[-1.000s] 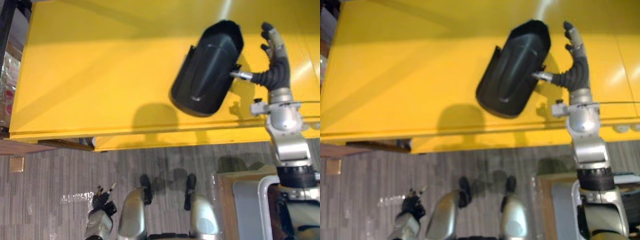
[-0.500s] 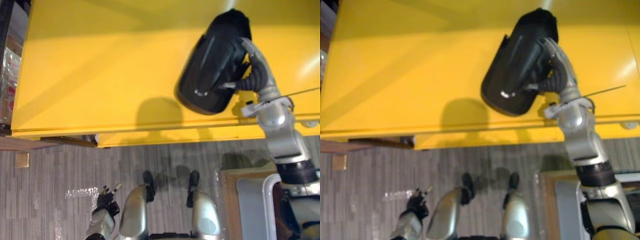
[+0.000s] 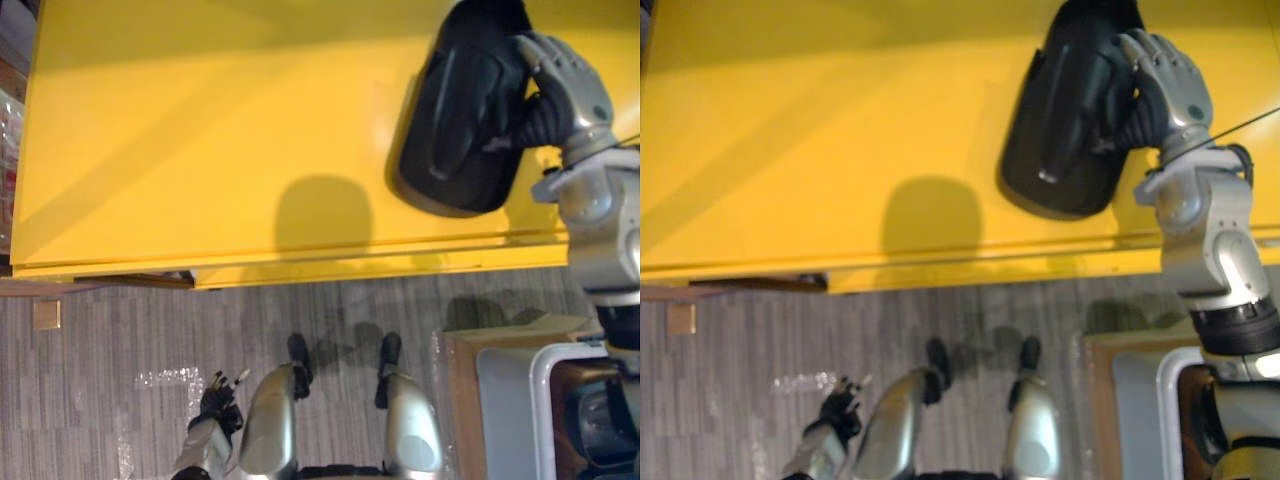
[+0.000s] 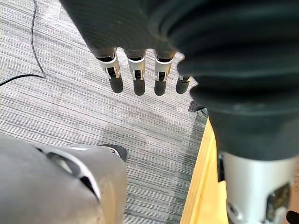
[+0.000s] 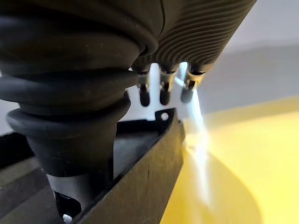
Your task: Walk over and take plastic housings, then place them on the shelf
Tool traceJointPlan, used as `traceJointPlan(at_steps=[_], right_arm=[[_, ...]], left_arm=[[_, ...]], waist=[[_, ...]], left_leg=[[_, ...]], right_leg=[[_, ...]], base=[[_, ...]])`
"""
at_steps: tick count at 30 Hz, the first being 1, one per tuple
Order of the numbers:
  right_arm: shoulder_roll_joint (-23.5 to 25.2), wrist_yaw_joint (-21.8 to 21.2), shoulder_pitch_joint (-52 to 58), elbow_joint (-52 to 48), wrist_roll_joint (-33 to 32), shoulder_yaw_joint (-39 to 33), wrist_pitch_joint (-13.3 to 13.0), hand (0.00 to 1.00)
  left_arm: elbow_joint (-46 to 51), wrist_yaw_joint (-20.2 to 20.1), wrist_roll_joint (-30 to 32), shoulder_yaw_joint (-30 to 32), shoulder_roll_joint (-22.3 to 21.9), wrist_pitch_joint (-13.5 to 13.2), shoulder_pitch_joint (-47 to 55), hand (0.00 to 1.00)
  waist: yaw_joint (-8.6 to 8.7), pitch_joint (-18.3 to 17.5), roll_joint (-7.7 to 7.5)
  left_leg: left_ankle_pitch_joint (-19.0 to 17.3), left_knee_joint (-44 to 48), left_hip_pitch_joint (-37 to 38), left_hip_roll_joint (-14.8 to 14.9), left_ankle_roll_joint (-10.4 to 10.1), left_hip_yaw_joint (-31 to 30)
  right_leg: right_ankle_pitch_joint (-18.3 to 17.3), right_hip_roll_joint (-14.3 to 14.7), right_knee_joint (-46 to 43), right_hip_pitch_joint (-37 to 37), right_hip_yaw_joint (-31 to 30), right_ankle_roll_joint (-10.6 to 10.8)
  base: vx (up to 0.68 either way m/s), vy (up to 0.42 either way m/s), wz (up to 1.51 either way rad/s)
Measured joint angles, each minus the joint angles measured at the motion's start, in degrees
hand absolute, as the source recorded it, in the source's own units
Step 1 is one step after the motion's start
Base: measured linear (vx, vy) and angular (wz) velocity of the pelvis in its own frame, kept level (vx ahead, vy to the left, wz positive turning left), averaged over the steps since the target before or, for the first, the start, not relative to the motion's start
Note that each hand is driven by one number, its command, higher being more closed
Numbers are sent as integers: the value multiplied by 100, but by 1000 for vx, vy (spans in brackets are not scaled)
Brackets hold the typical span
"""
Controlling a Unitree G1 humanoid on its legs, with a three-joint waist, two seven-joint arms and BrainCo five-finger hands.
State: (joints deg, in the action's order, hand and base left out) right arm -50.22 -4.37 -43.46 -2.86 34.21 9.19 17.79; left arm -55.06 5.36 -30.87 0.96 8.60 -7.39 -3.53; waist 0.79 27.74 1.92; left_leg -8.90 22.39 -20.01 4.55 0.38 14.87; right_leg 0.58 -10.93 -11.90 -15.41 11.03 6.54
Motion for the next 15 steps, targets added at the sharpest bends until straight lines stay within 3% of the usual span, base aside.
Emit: traceJointPlan(at_steps=[9,15], right_arm=[[-406,-48,-392,917,61,5,123,0],[-638,131,-833,2090,61,4,118,0]], left_arm=[[126,2,-5,3,17,3,12,0],[266,3,-9,5,23,22,69,0]], waist=[[-18,18,35],[-19,29,99]], left_leg=[[123,-106,2,-30,3,-24],[235,-226,3,-77,-11,-116]], right_leg=[[-5,-37,-82,-59,21,-8],[-3,-66,-98,-52,130,-10]], base=[[-1,11,1],[-10,19,7]])
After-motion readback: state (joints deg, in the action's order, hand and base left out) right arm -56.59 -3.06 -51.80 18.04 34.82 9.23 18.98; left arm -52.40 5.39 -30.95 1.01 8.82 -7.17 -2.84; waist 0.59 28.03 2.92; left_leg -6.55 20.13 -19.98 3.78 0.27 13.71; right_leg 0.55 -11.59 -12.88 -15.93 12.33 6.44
